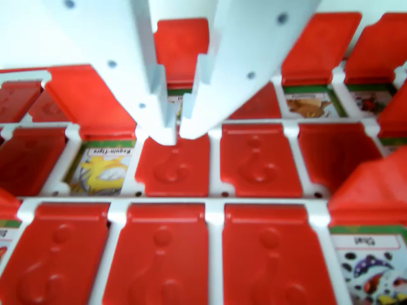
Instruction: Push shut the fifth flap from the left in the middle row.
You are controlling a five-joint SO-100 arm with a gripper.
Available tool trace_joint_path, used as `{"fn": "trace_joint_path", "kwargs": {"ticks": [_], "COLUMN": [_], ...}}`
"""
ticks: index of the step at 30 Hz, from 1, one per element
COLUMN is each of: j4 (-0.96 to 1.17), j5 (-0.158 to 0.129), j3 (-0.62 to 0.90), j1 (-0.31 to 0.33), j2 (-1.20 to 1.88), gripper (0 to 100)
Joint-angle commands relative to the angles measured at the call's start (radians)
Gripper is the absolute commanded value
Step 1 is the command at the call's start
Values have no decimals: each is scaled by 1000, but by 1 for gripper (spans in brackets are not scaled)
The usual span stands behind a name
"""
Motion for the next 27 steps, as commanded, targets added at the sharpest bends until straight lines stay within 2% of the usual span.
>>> {"fn": "trace_joint_path", "kwargs": {"ticks": [1, 8, 13, 16, 20, 27], "j4": [11, 115, 190, 230, 318, 408], "j5": [3, -15, -48, -57, -51, -37], "j3": [137, 428, 653, 767, 844, 864], "j1": [-12, 15, 55, 63, 55, 52], "j2": [327, 741, 1063, 1250, 1453, 1603], "gripper": [0, 0, 0, 0, 0, 0]}}
